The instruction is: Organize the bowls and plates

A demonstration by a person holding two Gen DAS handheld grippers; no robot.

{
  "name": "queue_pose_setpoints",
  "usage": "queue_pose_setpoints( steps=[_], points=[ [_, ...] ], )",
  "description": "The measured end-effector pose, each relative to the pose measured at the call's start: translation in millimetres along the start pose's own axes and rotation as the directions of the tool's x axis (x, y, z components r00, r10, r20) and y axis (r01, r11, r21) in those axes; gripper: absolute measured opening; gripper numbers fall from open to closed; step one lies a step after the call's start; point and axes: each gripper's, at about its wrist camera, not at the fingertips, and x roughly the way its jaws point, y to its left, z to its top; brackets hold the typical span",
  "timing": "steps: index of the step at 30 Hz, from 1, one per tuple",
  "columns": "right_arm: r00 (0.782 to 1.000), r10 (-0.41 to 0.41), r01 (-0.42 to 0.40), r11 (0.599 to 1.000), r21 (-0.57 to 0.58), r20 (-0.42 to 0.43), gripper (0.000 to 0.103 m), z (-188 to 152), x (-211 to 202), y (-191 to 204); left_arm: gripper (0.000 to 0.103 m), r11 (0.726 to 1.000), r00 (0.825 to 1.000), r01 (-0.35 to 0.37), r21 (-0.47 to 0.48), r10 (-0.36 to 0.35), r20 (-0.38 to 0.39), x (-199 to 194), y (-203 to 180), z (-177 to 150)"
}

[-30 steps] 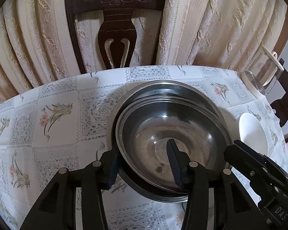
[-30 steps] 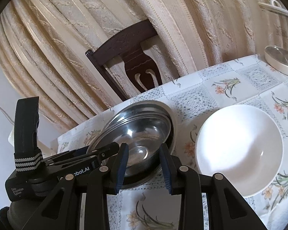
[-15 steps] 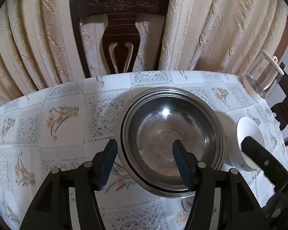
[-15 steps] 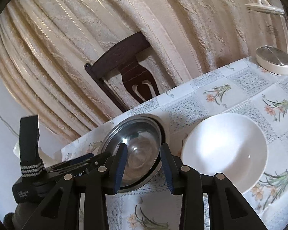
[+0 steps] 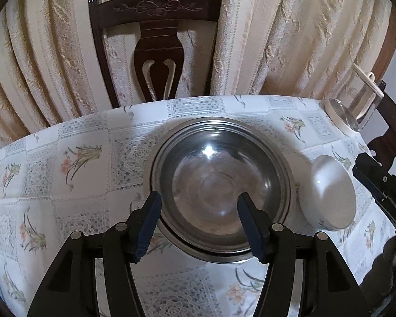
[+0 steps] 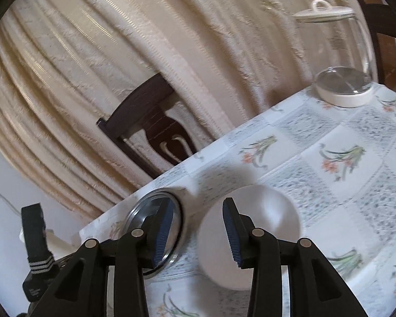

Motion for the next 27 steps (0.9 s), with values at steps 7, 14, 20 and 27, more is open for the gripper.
queue_pose_setpoints(
  steps=[7, 14, 20, 27],
  points=[
    [0.998, -0.063, 0.063, 0.998, 0.018, -0.009, 0.042, 1.2, -5.0, -28.6, 0.061, 0.999, 0.999, 0.048, 0.017, -0.047, -0.023, -1.3, -23.7, -2.0],
    [0.993, -0.118, 0.118, 0.993, 0.023, -0.023, 0.043, 5.6, -3.9, -49.7, 0.061, 0.992, 0.990, 0.123, 0.008, -0.122, -0.066, 1.4, -52.4, -4.7],
    [0.989, -0.100, 0.106, 0.993, 0.045, -0.109, 0.048, 5.6, 10.7, -62.6, 0.061, 0.986, 0.982, 0.169, 0.000, -0.169, -0.090, 3.6, -73.6, -6.8],
    [0.986, -0.058, 0.073, 0.993, 0.092, -0.157, 0.048, 3.1, 17.7, -73.8, 0.061, 0.974, 0.967, 0.223, -0.028, -0.225, -0.120, 12.3, -94.0, -9.2]
  ],
)
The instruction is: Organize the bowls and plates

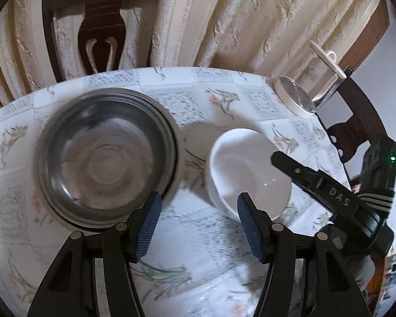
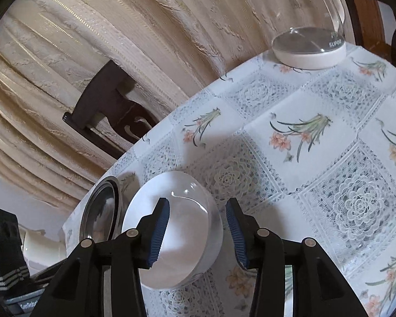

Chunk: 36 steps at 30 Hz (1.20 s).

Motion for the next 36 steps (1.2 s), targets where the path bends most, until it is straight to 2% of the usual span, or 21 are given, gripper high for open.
queue_pose_setpoints(
  steps=[8, 19, 31, 36],
  points=[
    [1.000, 0.021, -0.020, 0.999, 0.033, -0.023, 0.048, 1.6, 3.8, -10.5, 0.059, 0.999, 0.999, 0.032, 0.000, -0.032, -0.009, 11.8, -15.4, 2.2],
    [0.997, 0.031, -0.028, 0.999, 0.047, -0.070, 0.046, -0.5, 12.6, -19.7, 0.039, 0.999, 0.999, 0.037, -0.026, -0.037, -0.020, 31.2, -14.4, 6.2],
    [0.992, 0.041, -0.038, 0.999, 0.031, -0.119, 0.031, -5.6, 15.8, -17.4, 0.038, 1.000, 0.999, 0.028, -0.001, -0.028, -0.032, 44.9, -19.3, 2.1],
    [0.992, 0.032, -0.029, 0.999, 0.027, -0.119, 0.030, -6.3, 15.8, -15.2, 0.038, 1.000, 0.999, 0.026, 0.002, -0.026, -0.026, 44.4, -20.1, 1.3]
  ],
)
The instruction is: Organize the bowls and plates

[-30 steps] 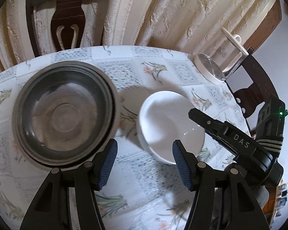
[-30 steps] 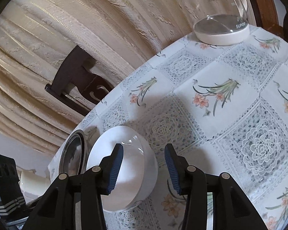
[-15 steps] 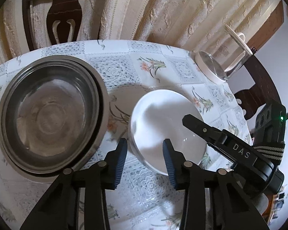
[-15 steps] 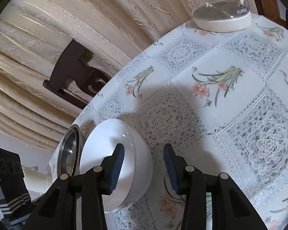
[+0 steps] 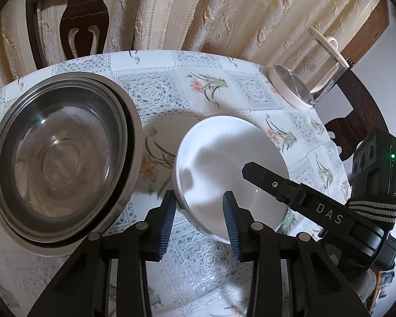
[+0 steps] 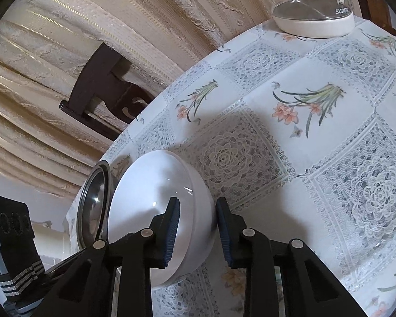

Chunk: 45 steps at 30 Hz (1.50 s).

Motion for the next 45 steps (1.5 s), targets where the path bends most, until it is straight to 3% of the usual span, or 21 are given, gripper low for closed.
queue_pose_setpoints(
  steps=[18, 29, 35, 45],
  points=[
    [0.999, 0.027, -0.026, 0.999, -0.028, 0.039, 0.030, -0.2, -19.9, 21.9, 0.038, 1.000, 0.999, 0.012, -0.006, -0.012, 0.046, -23.3, 0.8, 6.9],
    [0.993, 0.096, -0.091, 0.993, -0.069, 0.069, 0.031, -7.8, -32.0, 49.3, 0.038, 1.000, 0.994, 0.000, 0.010, -0.001, 0.111, -57.7, 6.8, 8.9],
    [0.989, 0.138, -0.133, 0.986, -0.097, 0.046, 0.031, -4.9, -19.6, 77.8, 0.038, 1.000, 0.986, -0.028, 0.009, 0.026, 0.164, -84.2, 23.5, 12.0],
    [0.991, 0.133, -0.132, 0.976, -0.173, -0.006, 0.031, -4.8, 14.0, 134.2, 0.038, 0.996, 0.976, -0.063, -0.068, 0.076, 0.205, -103.9, 81.7, 14.0]
  ],
)
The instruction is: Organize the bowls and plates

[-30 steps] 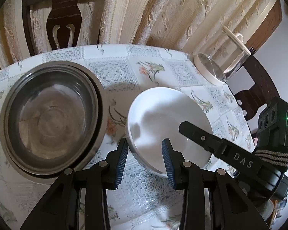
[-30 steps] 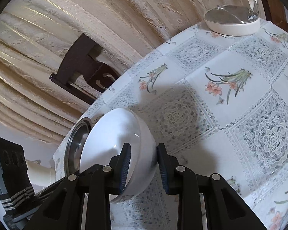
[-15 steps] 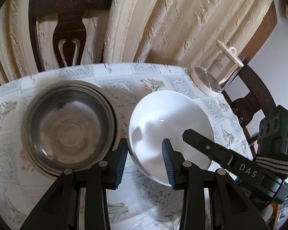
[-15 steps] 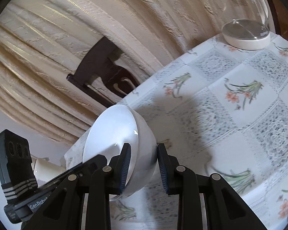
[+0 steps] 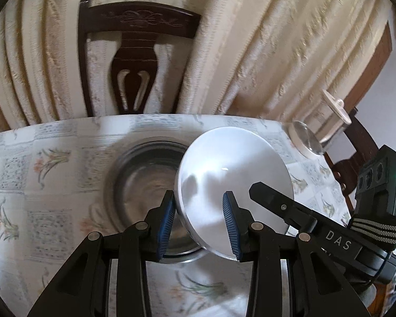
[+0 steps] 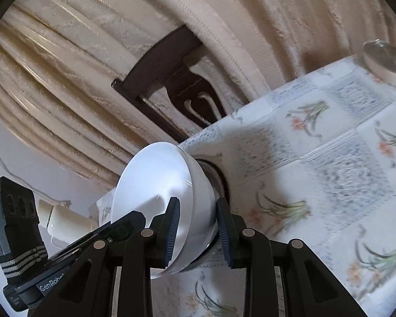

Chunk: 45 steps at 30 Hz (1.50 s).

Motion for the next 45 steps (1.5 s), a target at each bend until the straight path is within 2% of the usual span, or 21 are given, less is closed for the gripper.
queue_pose_setpoints(
  steps=[10, 22, 25, 27, 29, 30, 37, 41, 45],
  points=[
    [0.994, -0.088, 0.083, 0.992, -0.091, -0.057, 0.031, 1.9, 48.0, 5.5, 0.038, 0.998, 0.999, -0.029, -0.049, 0.027, -0.028, 19.0, 40.4, -6.3],
    [0.989, -0.145, 0.138, 0.977, -0.161, -0.031, 0.031, -1.5, 61.2, 13.6, 0.038, 0.996, 0.998, -0.037, -0.076, 0.032, -0.056, 38.9, 57.0, -10.8],
    [0.989, -0.145, 0.140, 0.977, -0.163, -0.019, 0.033, -1.5, 60.8, 15.4, 0.038, 0.995, 0.997, -0.040, -0.086, 0.035, -0.062, 41.4, 58.0, -10.4],
    [0.990, -0.143, 0.140, 0.977, -0.158, -0.002, 0.037, -1.0, 58.2, 16.2, 0.038, 0.995, 0.997, -0.039, -0.092, 0.033, -0.063, 42.0, 58.6, -10.8],
    [0.991, -0.135, 0.137, 0.979, -0.151, 0.027, 0.046, -0.5, 52.5, 15.6, 0.038, 0.995, 0.998, -0.034, -0.095, 0.028, -0.064, 41.3, 60.1, -10.3],
    [0.992, -0.119, 0.125, 0.981, -0.146, 0.052, 0.047, 0.3, 46.9, 15.3, 0.039, 0.995, 0.997, -0.039, -0.097, 0.033, -0.064, 41.2, 60.0, -10.6],
    [0.985, -0.111, 0.125, 0.986, -0.106, 0.130, 0.049, 0.6, 23.2, 11.1, 0.044, 0.994, 0.999, -0.031, -0.100, 0.028, -0.034, 31.6, 57.0, -6.8],
    [0.983, -0.116, 0.123, 0.992, -0.040, 0.144, 0.054, -2.9, 16.5, -6.3, 0.045, 0.996, 0.999, -0.041, -0.078, 0.040, -0.019, 25.3, 54.3, -6.9],
    [0.983, -0.116, 0.113, 0.993, 0.028, 0.141, 0.059, -4.3, 13.5, -25.2, 0.051, 0.996, 0.997, -0.079, -0.051, 0.080, 0.004, 20.4, 52.5, -6.3]
  ],
)
